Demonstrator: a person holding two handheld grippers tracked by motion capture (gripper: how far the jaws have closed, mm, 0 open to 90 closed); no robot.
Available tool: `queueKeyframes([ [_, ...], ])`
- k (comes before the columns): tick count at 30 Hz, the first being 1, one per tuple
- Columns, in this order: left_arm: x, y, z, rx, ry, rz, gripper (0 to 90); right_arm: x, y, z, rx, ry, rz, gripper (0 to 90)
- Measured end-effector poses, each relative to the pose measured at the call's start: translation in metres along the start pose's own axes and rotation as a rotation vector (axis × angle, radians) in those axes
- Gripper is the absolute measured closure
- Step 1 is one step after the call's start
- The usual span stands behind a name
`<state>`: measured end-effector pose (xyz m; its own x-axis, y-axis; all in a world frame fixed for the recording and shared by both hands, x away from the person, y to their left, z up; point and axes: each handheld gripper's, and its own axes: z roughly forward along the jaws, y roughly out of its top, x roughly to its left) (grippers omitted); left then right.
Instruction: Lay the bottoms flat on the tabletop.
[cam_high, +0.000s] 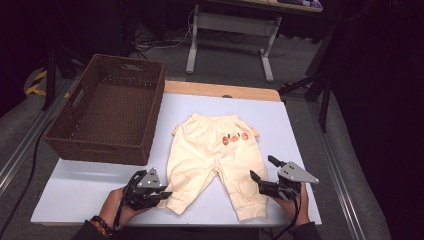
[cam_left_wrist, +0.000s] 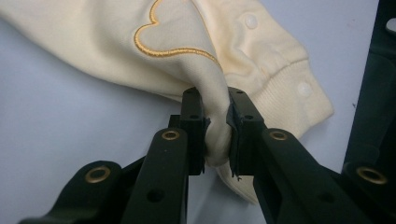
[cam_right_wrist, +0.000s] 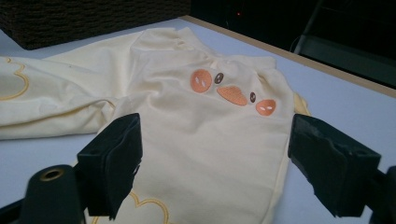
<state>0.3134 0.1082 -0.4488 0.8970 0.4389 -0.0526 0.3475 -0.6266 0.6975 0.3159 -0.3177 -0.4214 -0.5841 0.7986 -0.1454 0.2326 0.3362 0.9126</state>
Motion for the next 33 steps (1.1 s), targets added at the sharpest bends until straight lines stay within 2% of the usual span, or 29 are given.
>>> queueKeyframes([
  [2, 0.002, -0.001, -0.001, 0.004, -0.006, 0.006, 79.1, 0.000, 0.000, 0.001, 0.000, 0.002, 0.005, 18.0],
  [6, 0.002, -0.004, 0.003, 0.044, -0.014, 0.022, 79.1, -0.001, -0.001, 0.002, 0.012, -0.001, 0.014, 16.4],
  [9, 0.002, -0.003, 0.003, 0.050, -0.014, 0.034, 79.1, -0.001, -0.001, 0.003, 0.013, -0.003, 0.019, 15.9],
  [11, 0.002, -0.005, 0.003, 0.057, -0.018, 0.021, 79.0, -0.001, -0.001, 0.003, 0.013, 0.001, 0.022, 15.8],
  [14, 0.002, -0.006, 0.005, 0.040, -0.021, 0.020, 79.0, -0.001, 0.002, 0.004, 0.012, 0.016, 0.030, 14.9],
  [20, 0.003, -0.008, 0.005, 0.027, -0.026, 0.007, 78.8, 0.003, 0.019, 0.004, -0.015, 0.038, 0.035, 12.7],
  [24, 0.003, -0.008, 0.005, 0.030, -0.025, 0.014, 78.8, 0.005, 0.026, 0.009, -0.015, 0.050, 0.037, 11.3],
  [33, 0.004, -0.008, 0.006, 0.026, -0.027, 0.013, 78.7, 0.006, 0.052, 0.031, -0.030, 0.072, 0.063, 11.7],
])
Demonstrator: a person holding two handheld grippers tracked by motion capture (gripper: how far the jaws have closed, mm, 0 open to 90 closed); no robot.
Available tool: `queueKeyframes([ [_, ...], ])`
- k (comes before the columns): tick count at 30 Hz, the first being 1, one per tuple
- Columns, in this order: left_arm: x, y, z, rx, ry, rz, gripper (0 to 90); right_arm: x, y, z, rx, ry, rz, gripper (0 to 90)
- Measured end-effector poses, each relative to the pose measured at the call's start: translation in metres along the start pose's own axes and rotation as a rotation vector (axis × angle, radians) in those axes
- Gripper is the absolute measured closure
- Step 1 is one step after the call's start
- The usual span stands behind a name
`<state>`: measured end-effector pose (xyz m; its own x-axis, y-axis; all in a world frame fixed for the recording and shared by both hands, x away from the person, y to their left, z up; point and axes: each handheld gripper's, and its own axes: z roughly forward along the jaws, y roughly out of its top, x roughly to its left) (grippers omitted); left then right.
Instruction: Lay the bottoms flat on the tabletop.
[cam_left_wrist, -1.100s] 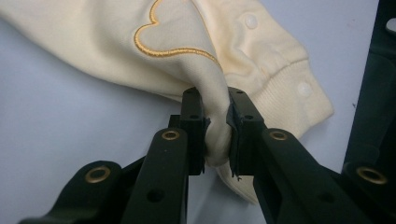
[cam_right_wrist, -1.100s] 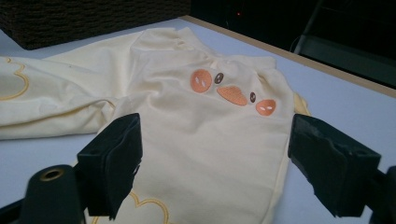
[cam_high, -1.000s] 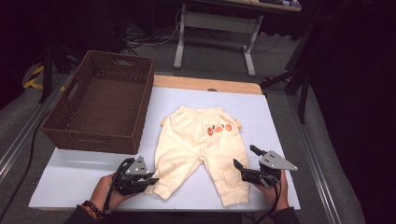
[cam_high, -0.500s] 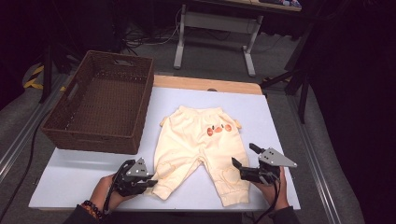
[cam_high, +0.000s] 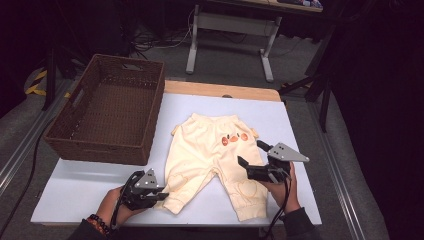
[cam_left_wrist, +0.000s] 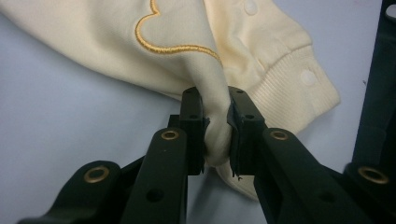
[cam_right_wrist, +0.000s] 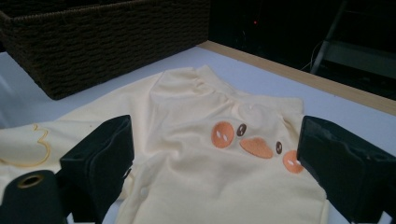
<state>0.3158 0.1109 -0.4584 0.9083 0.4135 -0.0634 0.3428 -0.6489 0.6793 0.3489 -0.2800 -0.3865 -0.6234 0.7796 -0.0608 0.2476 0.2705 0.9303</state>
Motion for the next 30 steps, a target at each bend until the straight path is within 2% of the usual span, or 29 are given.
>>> queueKeyframes([
  [6, 0.000, 0.000, 0.000, -0.001, -0.004, -0.004, 78.7, 0.003, 0.018, 0.028, 0.022, 0.018, 0.012, 11.9],
  [10, 0.000, 0.000, 0.000, -0.001, -0.005, -0.003, 78.6, 0.010, 0.031, 0.048, 0.042, 0.043, 0.004, 12.3],
  [15, 0.000, 0.000, 0.000, 0.000, -0.004, -0.001, 78.6, 0.019, 0.048, 0.076, 0.054, 0.064, 0.017, 13.8],
  [17, 0.001, 0.000, 0.000, -0.002, -0.006, -0.005, 78.6, 0.024, 0.052, 0.090, 0.080, 0.080, 0.010, 13.7],
  [22, 0.001, -0.001, 0.000, -0.007, -0.004, -0.007, 78.5, 0.039, 0.057, 0.126, 0.137, 0.087, -0.032, 15.5],
  [30, 0.000, -0.001, 0.000, -0.006, -0.003, -0.003, 78.5, 0.054, 0.059, 0.178, 0.221, 0.108, -0.034, 19.8],
])
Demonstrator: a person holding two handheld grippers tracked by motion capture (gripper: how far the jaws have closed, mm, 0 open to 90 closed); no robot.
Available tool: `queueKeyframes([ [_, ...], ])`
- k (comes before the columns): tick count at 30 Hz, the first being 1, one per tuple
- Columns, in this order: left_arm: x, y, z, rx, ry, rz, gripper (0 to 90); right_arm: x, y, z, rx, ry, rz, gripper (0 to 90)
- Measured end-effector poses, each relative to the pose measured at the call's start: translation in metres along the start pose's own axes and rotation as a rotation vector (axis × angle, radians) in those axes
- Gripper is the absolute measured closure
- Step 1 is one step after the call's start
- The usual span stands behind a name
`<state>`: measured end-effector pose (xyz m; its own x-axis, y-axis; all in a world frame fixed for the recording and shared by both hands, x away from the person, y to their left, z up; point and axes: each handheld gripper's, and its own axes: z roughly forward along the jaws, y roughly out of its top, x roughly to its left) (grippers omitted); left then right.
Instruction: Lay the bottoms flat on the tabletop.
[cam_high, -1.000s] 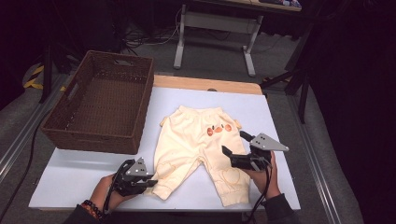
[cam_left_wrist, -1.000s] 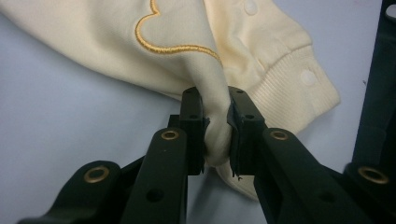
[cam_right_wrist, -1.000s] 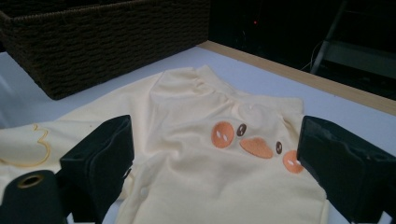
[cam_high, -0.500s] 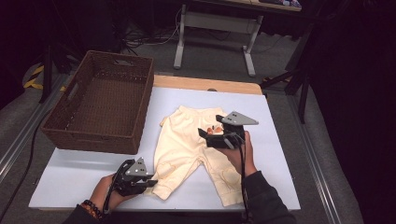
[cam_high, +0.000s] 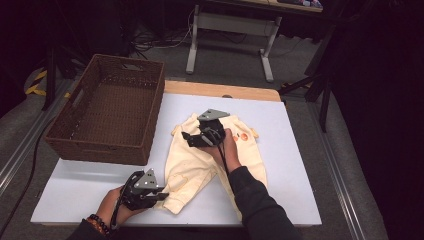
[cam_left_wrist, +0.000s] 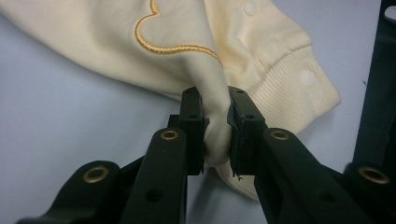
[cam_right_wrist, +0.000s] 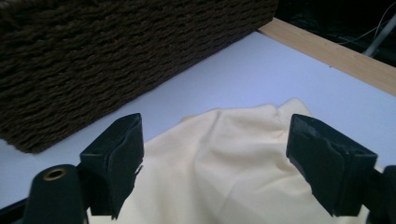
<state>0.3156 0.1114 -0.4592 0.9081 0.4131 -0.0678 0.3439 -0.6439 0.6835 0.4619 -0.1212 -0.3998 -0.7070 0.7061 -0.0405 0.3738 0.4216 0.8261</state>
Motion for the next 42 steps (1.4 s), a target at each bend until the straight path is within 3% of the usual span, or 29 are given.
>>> queueKeyframes([
  [8, 0.001, -0.001, 0.000, -0.001, -0.007, -0.002, 78.5, 0.009, 0.011, 0.047, 0.084, 0.006, 0.004, 29.6],
  [12, 0.002, -0.001, 0.000, -0.009, -0.012, -0.005, 78.5, 0.013, 0.012, 0.071, 0.172, 0.008, 0.005, 33.7],
  [19, 0.002, -0.002, 0.000, -0.007, -0.015, -0.010, 78.4, 0.009, 0.007, 0.094, 0.254, -0.033, 0.032, 37.7],
  [23, 0.002, -0.002, 0.000, -0.011, -0.016, -0.010, 78.2, 0.010, 0.006, 0.097, 0.252, -0.066, 0.026, 44.8],
  [26, 0.003, -0.002, 0.001, -0.015, -0.019, -0.006, 78.2, 0.009, 0.005, 0.097, 0.248, -0.062, 0.036, 51.7],
  [34, 0.004, -0.002, 0.002, -0.028, -0.031, -0.024, 78.1, 0.006, 0.007, 0.097, 0.256, -0.070, 0.048, 79.1],
  [36, 0.005, -0.003, 0.002, -0.025, -0.044, -0.030, 78.1, 0.005, 0.007, 0.097, 0.257, -0.073, 0.050, 81.5],
  [42, 0.005, -0.001, 0.001, -0.019, -0.026, -0.019, 78.5, 0.004, 0.008, 0.097, 0.247, -0.074, 0.065, 83.4],
])
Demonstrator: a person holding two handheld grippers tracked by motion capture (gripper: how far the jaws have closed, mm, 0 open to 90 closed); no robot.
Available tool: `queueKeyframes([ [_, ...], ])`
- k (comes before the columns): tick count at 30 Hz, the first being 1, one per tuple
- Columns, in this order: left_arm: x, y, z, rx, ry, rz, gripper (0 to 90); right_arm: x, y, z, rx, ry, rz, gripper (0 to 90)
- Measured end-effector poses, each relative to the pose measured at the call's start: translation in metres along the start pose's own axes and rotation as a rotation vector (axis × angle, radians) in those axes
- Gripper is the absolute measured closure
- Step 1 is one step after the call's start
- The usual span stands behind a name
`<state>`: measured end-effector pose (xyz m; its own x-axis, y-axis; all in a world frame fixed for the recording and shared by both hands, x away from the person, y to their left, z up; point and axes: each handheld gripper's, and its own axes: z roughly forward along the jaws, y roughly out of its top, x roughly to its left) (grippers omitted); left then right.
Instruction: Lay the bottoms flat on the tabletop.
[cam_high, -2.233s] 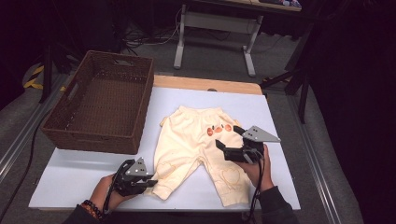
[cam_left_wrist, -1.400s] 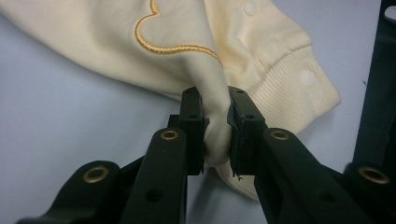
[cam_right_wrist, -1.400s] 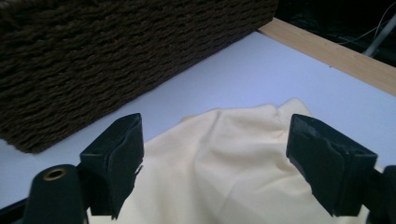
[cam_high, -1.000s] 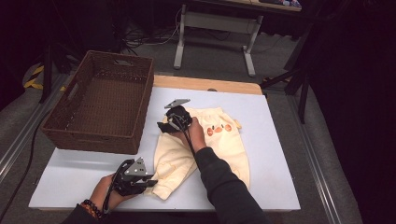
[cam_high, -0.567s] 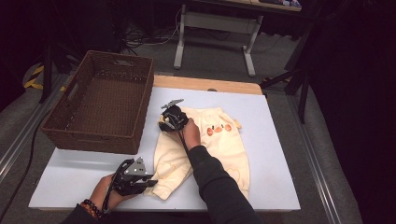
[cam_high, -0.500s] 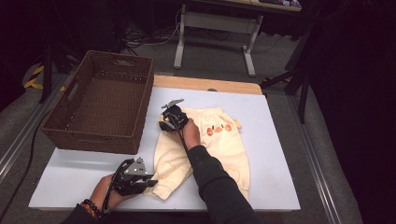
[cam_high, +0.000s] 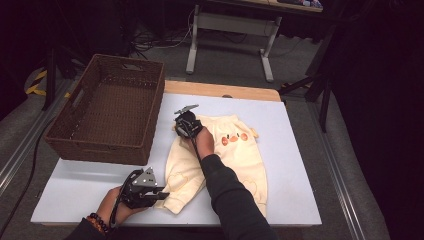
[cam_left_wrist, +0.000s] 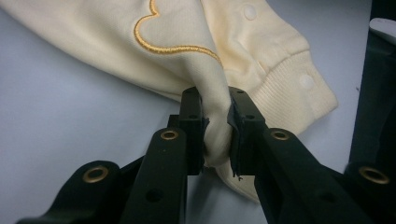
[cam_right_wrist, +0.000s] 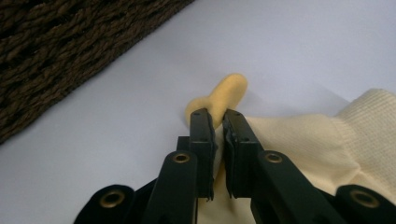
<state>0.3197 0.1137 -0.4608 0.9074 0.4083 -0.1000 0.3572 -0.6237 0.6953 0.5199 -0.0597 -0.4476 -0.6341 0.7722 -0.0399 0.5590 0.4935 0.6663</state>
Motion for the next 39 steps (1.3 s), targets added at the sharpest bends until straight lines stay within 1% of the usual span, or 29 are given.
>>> queueKeyframes([
  [3, 0.000, 0.001, -0.001, 0.008, 0.016, 0.003, 78.8, 0.000, 0.003, -0.002, -0.019, 0.006, 0.005, 83.6],
  [4, 0.000, 0.001, -0.001, -0.002, 0.018, 0.004, 78.8, 0.000, 0.005, -0.003, -0.022, 0.003, 0.001, 83.6],
  [5, 0.001, 0.001, -0.001, -0.002, 0.030, 0.002, 78.8, -0.001, 0.007, -0.005, -0.035, 0.002, -0.001, 83.7],
  [7, 0.004, 0.002, 0.000, -0.008, 0.032, -0.006, 78.8, -0.004, 0.013, -0.008, -0.060, 0.002, 0.013, 83.8],
  [8, 0.005, 0.003, 0.000, -0.011, 0.038, -0.010, 78.8, -0.006, 0.016, -0.008, -0.064, 0.003, 0.017, 83.8],
  [10, 0.008, 0.005, 0.000, -0.014, 0.049, -0.011, 78.8, -0.010, 0.022, -0.010, -0.088, 0.007, 0.042, 83.9],
  [11, 0.010, 0.006, 0.000, -0.016, 0.051, -0.013, 78.9, -0.011, 0.025, -0.010, -0.095, 0.012, 0.043, 83.9],
  [12, 0.012, 0.007, 0.000, -0.029, 0.053, -0.024, 78.9, -0.011, 0.028, -0.010, -0.096, 0.012, 0.040, 83.9],
  [13, 0.013, 0.007, 0.000, -0.032, 0.054, -0.028, 78.8, -0.011, 0.031, -0.010, -0.098, 0.005, 0.033, 83.9],
  [15, 0.016, 0.007, -0.002, -0.038, 0.055, -0.036, 78.9, -0.012, 0.036, -0.010, -0.120, 0.008, 0.030, 83.9],
  [16, 0.017, 0.007, -0.003, -0.043, 0.061, -0.036, 79.0, -0.012, 0.038, -0.010, -0.127, 0.010, 0.033, 83.9],
  [17, 0.018, 0.006, -0.005, -0.040, 0.058, -0.045, 79.0, -0.012, 0.040, -0.010, -0.133, 0.010, 0.036, 83.9],
  [18, 0.020, 0.005, -0.006, -0.044, 0.059, -0.044, 79.0, -0.011, 0.041, -0.011, -0.128, 0.014, 0.040, 83.9],
  [21, 0.022, 0.004, -0.011, -0.054, 0.050, -0.059, 79.0, -0.010, 0.046, -0.011, -0.151, 0.021, 0.033, 83.9],
  [22, 0.023, 0.003, -0.015, -0.055, 0.052, -0.056, 79.1, -0.009, 0.047, -0.011, -0.154, 0.028, 0.037, 83.9],
  [24, 0.022, 0.003, -0.021, -0.059, 0.054, -0.055, 79.0, -0.006, 0.049, -0.012, -0.162, 0.032, 0.031, 83.9],
  [25, 0.021, 0.002, -0.025, -0.059, 0.059, -0.061, 79.1, -0.006, 0.050, -0.013, -0.161, 0.035, 0.019, 83.8],
  [26, 0.021, 0.002, -0.028, -0.069, 0.060, -0.049, 79.1, -0.004, 0.050, -0.013, -0.168, 0.041, 0.022, 83.9],
  [27, 0.020, 0.002, -0.032, -0.067, 0.069, -0.041, 79.1, -0.003, 0.051, -0.014, -0.168, 0.044, 0.023, 83.8],
  [29, 0.019, 0.001, -0.038, -0.076, 0.068, -0.044, 79.1, -0.001, 0.051, -0.014, -0.175, 0.054, 0.020, 83.8],
  [30, 0.018, 0.001, -0.040, -0.075, 0.072, -0.038, 79.1, 0.000, 0.052, -0.015, -0.177, 0.058, 0.020, 83.8],
  [31, 0.018, 0.000, -0.042, -0.081, 0.078, -0.039, 79.1, 0.001, 0.052, -0.016, -0.179, 0.059, 0.017, 83.8],
  [32, 0.017, 0.000, -0.043, -0.088, 0.077, -0.045, 79.1, 0.002, 0.052, -0.017, -0.184, 0.063, 0.019, 83.8],
  [34, 0.016, 0.001, -0.044, -0.094, 0.075, -0.043, 79.0, 0.002, 0.052, -0.021, -0.191, 0.071, 0.029, 83.8],
  [35, 0.015, 0.002, -0.044, -0.099, 0.077, -0.044, 79.0, 0.001, 0.052, -0.023, -0.193, 0.071, 0.026, 83.8],
  [37, 0.013, 0.004, -0.045, -0.117, 0.070, -0.042, 79.0, 0.000, 0.052, -0.029, -0.205, 0.073, 0.032, 83.8],
  [38, 0.012, 0.005, -0.045, -0.122, 0.077, -0.034, 79.0, -0.001, 0.052, -0.032, -0.210, 0.075, 0.034, 83.8],
  [39, 0.011, 0.006, -0.046, -0.134, 0.078, -0.034, 78.9, -0.002, 0.052, -0.036, -0.215, 0.072, 0.032, 83.8],
])
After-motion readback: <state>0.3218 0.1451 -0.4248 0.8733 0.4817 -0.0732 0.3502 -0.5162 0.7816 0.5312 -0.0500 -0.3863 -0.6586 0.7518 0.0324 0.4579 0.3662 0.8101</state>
